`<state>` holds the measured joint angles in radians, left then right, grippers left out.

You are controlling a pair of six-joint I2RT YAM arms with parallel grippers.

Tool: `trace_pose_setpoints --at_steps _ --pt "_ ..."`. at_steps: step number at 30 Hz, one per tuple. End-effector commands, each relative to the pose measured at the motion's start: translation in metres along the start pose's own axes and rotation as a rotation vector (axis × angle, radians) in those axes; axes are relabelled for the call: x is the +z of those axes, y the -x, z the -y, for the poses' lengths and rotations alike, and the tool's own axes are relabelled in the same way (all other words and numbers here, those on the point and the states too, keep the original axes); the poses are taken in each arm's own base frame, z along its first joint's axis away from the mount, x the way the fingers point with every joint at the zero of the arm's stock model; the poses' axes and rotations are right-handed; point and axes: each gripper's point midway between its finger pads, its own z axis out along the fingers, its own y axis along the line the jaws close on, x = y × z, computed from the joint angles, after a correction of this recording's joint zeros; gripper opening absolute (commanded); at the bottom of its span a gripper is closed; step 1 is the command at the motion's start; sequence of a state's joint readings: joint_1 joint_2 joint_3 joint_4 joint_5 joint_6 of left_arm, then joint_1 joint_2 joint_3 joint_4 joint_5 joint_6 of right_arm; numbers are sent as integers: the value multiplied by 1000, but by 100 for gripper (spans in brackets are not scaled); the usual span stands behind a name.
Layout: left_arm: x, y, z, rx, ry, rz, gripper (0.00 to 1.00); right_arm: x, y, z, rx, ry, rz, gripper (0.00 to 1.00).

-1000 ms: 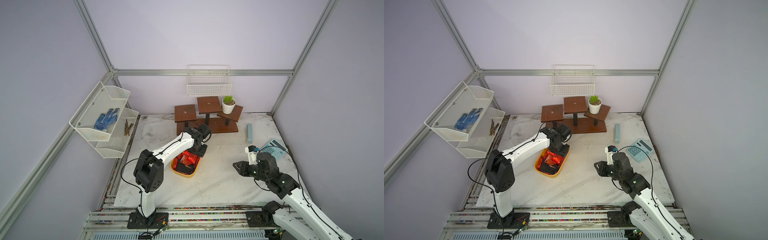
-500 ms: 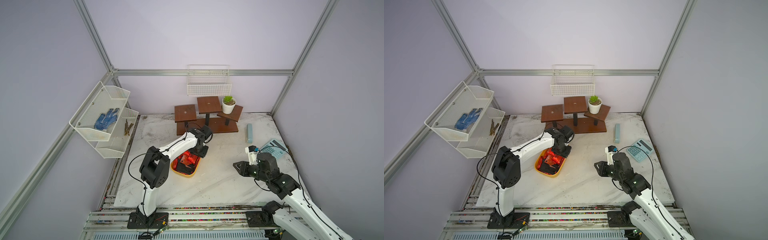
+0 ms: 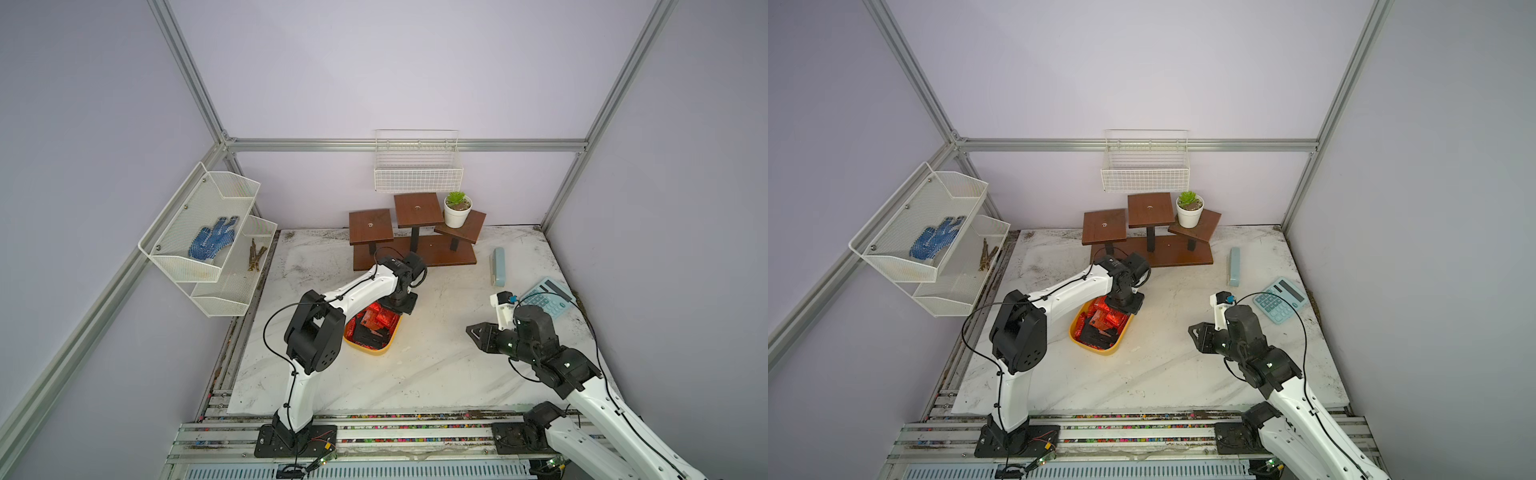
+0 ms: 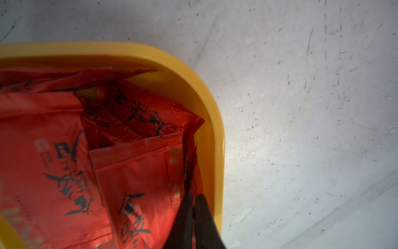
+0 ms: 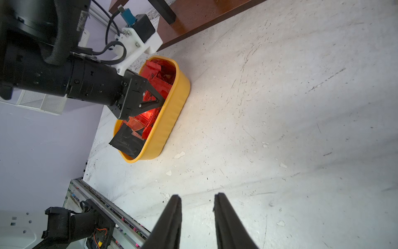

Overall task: Take the tea bags out of the storage box
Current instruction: Pick up the tea bag from the storage box.

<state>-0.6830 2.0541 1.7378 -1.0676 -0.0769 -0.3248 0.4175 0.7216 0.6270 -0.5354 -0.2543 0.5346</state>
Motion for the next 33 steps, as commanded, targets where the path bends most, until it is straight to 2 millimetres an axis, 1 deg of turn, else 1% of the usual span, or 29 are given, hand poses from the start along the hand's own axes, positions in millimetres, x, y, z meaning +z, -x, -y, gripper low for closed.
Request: trace_pose_setpoints --at_steps 1,4,7,12,16,18,20,22,24,26,28,31,33 --pt "-8 10 1 5 2 33 0 -4 1 -1 -14 -4 10 32" --pt "-16 11 -1 6 9 44 0 -6 2 -2 -14 -1 15 32" --pt "-33 12 -4 8 19 59 0 -7 4 -4 -15 1 21 32" --pt "-77 18 -11 12 28 110 0 -10 17 -11 -23 2 43 33" --pt "-110 24 -7 -3 -18 158 0 -17 38 -23 -29 8 83 36" --pt "-124 28 5 -13 -88 184 0 -23 52 -32 -31 15 110 39" --pt "-133 36 18 -37 -169 211 0 -31 66 -40 -35 15 139 41" --pt "-140 45 33 -68 -253 239 0 -40 80 -49 -39 16 167 41" --pt "-144 58 52 -96 -360 268 0 -51 93 -60 -45 26 189 41" --pt "-146 72 68 -127 -443 295 0 -62 101 -69 -49 43 208 41" --pt "-143 86 83 -160 -516 315 0 -73 106 -76 -48 53 222 42" --pt "-136 110 103 -199 -610 353 0 -88 106 -85 -41 87 230 44" --pt "-124 126 113 -226 -652 375 0 -97 100 -90 -31 119 226 44"
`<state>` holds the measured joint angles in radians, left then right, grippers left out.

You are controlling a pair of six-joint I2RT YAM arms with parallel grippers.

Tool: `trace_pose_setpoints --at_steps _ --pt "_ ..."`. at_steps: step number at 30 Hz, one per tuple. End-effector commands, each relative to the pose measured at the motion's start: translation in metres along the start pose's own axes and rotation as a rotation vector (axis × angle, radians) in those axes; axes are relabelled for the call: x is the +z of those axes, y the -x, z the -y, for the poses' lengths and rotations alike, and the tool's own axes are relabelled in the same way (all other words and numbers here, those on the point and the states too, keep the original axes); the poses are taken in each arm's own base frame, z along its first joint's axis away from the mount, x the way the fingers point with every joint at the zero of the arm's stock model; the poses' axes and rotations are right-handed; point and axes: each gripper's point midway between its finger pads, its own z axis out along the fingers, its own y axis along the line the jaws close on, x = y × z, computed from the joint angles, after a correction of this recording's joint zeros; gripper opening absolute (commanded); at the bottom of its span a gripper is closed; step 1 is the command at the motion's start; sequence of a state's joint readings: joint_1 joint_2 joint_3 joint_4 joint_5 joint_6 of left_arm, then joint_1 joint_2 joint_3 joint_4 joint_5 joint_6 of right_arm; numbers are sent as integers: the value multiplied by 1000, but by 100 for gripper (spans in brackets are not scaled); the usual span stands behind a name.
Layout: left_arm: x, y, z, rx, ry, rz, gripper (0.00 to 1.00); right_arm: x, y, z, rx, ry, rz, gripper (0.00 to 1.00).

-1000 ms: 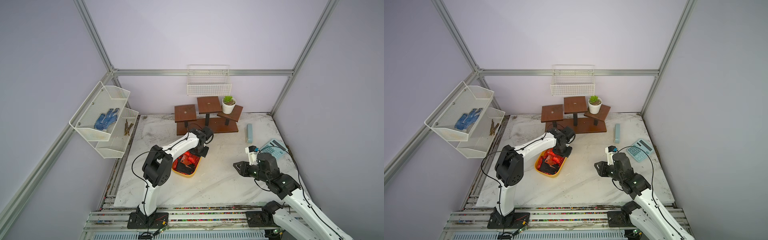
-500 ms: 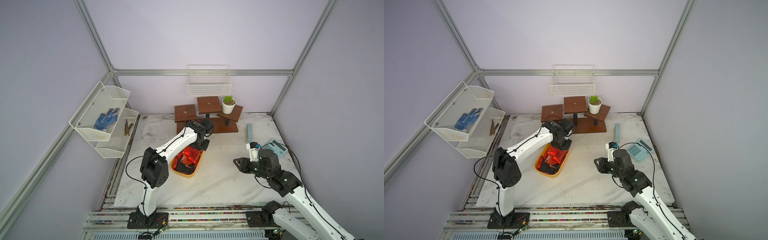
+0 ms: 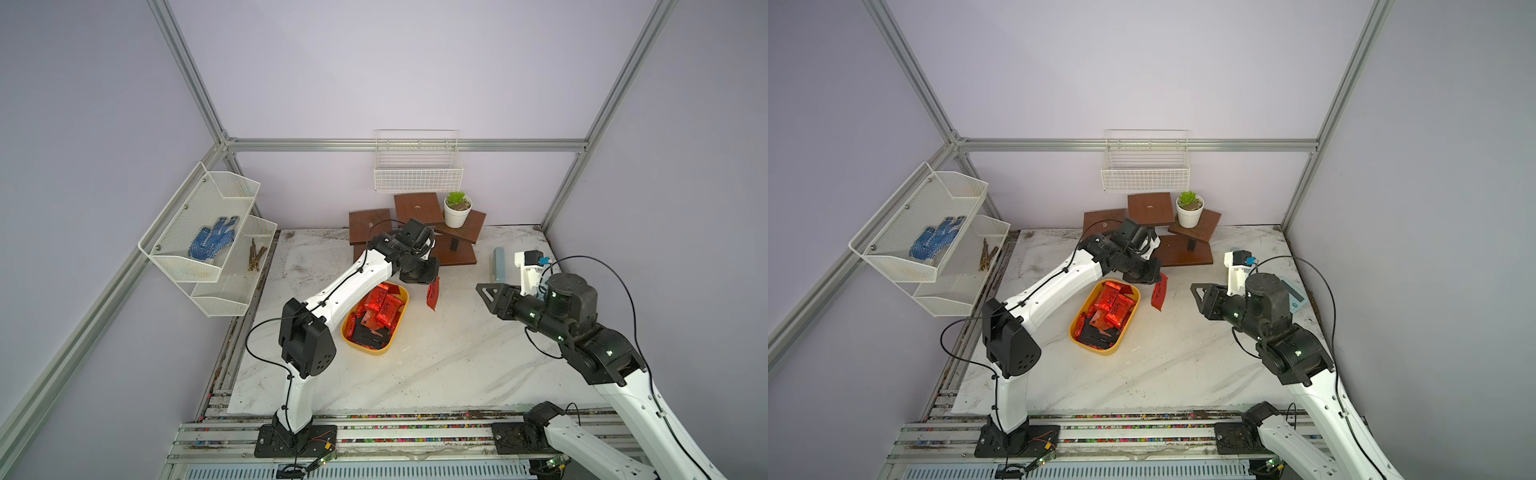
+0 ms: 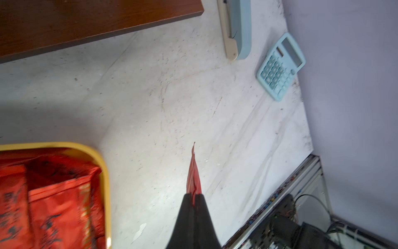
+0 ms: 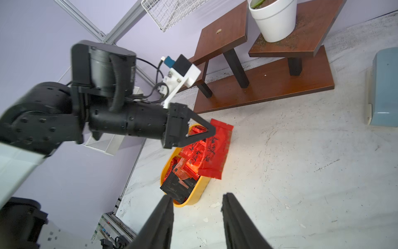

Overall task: Take the tea bags out of the storage box
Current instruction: Pick up the tea bag from the storage box, then place the tea bag at the center of the board.

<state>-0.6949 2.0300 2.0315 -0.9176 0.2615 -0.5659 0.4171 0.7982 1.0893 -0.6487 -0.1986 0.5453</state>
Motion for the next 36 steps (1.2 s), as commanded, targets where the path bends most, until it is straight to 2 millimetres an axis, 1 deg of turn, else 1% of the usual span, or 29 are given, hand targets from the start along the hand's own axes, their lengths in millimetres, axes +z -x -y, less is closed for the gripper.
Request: trace_pose_setpoints --at_steps 1,7,9,12,17,20,22,23,24,26,29,32,33,34,36 --pt "28 30 32 -62 -173 84 0 -18 -9 -7 29 29 -26 44" --pt "90 46 34 -145 -273 112 0 -43 -21 -9 54 54 -27 45" --pt "109 51 38 -169 -316 132 0 -51 -25 -8 58 53 -23 45" --pt "129 60 48 -199 -380 174 0 -59 -31 -6 64 53 -22 45" --pt "163 67 61 -228 -463 191 0 -65 -41 -1 78 50 -38 45" --pt "187 65 59 -249 -492 168 1 -69 -46 1 82 46 -43 45" --pt "198 63 57 -254 -500 154 1 -72 -48 2 83 43 -43 45" --pt "203 62 54 -257 -496 152 3 -73 -49 3 83 40 -41 45" --pt "208 60 49 -265 -490 147 5 -74 -50 4 81 36 -42 45" --pt "214 57 43 -279 -487 138 13 -75 -52 6 81 30 -42 45" --pt "213 58 40 -284 -484 139 32 -74 -55 10 82 19 -48 45" --pt "203 62 41 -260 -455 151 58 -71 -57 12 84 14 -55 45" --pt "197 64 40 -254 -436 156 71 -70 -57 13 86 11 -55 45" --pt "192 66 37 -251 -415 160 75 -69 -57 13 86 10 -55 45" --pt "178 69 30 -247 -358 167 75 -68 -56 12 87 11 -54 47"
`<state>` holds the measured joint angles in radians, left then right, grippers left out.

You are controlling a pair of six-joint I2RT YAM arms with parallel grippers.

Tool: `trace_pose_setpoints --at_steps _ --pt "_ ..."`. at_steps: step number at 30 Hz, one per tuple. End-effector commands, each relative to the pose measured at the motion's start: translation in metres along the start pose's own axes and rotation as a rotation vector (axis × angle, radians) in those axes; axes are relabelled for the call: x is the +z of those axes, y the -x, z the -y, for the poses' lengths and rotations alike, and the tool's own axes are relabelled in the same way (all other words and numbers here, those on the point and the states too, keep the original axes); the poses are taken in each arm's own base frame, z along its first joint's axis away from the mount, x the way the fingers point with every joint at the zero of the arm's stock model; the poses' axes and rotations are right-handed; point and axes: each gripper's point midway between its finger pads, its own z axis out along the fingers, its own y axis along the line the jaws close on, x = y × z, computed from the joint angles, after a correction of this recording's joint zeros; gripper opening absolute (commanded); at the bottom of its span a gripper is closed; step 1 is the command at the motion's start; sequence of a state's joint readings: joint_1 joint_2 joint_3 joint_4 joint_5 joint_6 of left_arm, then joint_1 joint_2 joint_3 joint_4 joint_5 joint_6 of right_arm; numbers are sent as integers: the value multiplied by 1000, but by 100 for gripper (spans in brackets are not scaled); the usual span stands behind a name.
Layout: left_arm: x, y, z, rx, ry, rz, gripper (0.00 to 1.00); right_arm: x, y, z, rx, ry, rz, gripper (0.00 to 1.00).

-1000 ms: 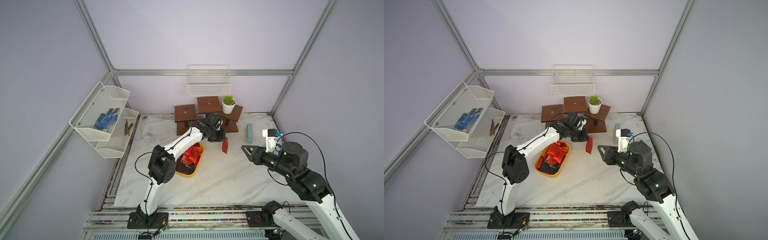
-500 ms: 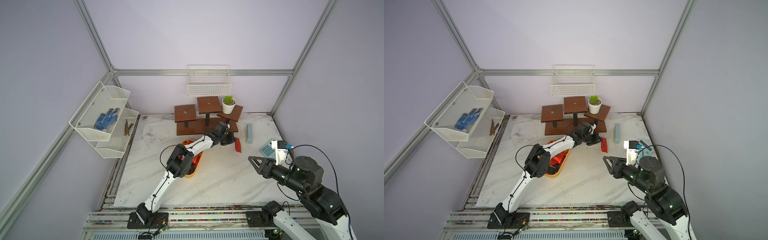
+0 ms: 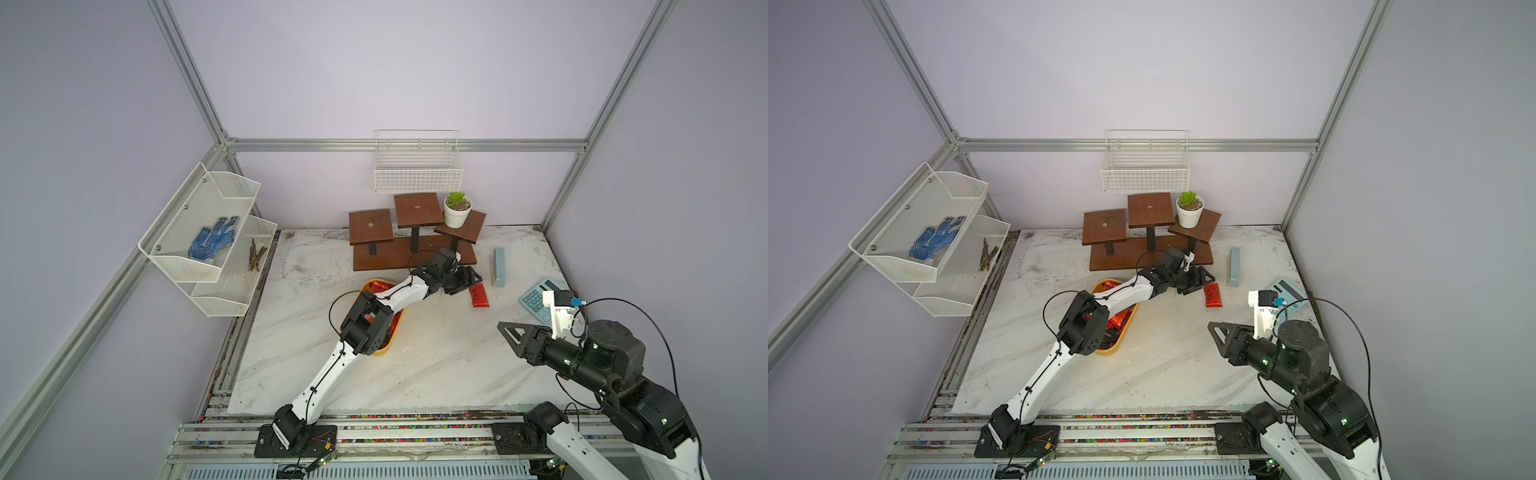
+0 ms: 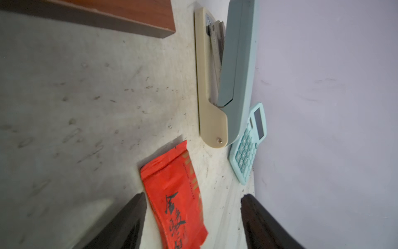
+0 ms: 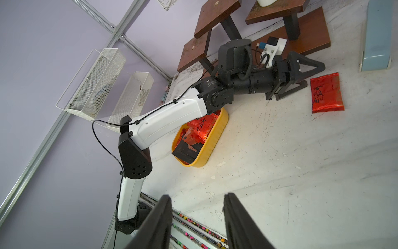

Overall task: Take the tea bags out of the storage box
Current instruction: Place the tea bag at the center of the board, then pick up the tea bag from the storage box.

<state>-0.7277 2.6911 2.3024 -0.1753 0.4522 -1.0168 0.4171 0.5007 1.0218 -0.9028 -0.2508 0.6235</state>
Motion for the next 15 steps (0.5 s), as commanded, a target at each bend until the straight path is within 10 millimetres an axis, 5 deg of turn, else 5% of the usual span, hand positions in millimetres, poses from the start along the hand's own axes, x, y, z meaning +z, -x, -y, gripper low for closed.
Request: trace_pose_setpoints --at_steps 1,7,15 --pt "-46 27 40 77 35 77 75 3 -1 4 4 -17 -1 47" --pt "-108 22 50 135 178 111 72 12 6 5 -18 -28 4 51" --pt "-231 -8 71 194 286 231 71 62 -2 9 -15 -26 -127 44"
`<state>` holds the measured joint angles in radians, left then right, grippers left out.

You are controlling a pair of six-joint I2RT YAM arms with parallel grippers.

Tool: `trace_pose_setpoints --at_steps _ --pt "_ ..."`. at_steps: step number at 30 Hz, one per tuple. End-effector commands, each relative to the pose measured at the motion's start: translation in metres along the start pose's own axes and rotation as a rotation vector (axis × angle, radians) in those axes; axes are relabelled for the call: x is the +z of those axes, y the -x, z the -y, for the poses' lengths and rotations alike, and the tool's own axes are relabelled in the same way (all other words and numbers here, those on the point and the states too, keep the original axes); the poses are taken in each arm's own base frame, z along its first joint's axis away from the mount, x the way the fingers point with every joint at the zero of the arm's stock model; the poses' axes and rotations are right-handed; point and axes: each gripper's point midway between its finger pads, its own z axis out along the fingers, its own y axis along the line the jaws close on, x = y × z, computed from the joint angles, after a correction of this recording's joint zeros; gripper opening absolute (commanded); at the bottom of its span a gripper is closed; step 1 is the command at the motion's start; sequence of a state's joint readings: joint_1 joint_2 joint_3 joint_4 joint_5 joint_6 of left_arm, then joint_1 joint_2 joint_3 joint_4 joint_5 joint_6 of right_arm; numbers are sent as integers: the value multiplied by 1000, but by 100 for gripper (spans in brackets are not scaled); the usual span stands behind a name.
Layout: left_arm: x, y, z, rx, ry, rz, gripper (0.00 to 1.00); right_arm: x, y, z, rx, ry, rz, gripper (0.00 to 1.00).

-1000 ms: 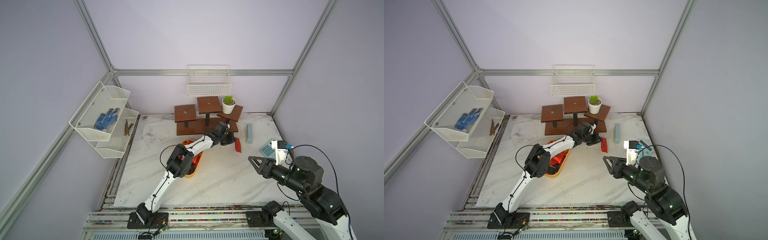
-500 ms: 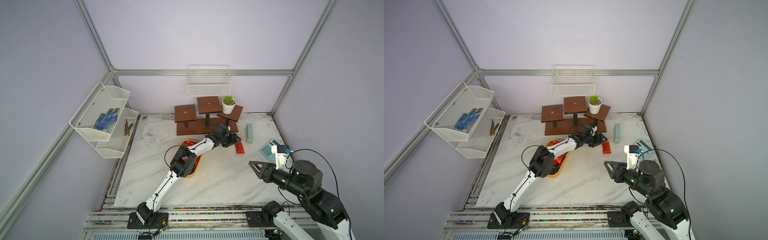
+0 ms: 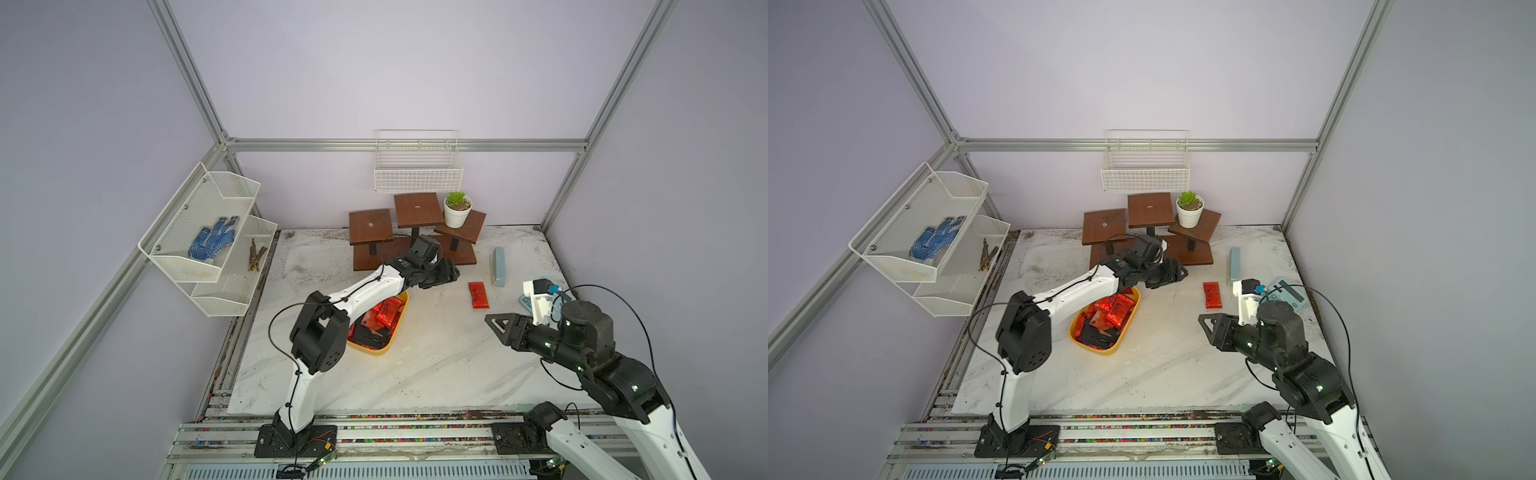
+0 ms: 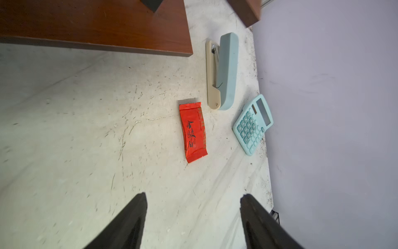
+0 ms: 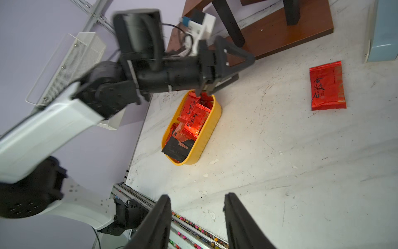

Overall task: Take the tea bags out of the storage box
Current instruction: Pick up the tea bag from the storage box.

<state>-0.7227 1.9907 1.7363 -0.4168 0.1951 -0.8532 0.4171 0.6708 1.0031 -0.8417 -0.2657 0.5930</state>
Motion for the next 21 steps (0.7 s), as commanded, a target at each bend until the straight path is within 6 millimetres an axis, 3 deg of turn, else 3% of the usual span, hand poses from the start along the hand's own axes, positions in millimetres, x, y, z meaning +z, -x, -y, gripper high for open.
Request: trace_pose_setpoints --at_steps 1,5,10,17,21 --pt "-67 6 -2 64 66 111 72 20 2 -6 -16 41 -25 43" --pt "-137 -10 -38 118 225 157 73 35 6 -10 -6 59 -44 40" --pt "-182 -37 -91 118 326 60 74 52 6 -14 1 85 -62 39" --pt "-191 -58 -143 88 454 -65 73 91 -7 -32 -53 74 -132 38" --pt "-177 -63 -163 65 485 -122 73 112 -25 -50 -95 79 -178 37"
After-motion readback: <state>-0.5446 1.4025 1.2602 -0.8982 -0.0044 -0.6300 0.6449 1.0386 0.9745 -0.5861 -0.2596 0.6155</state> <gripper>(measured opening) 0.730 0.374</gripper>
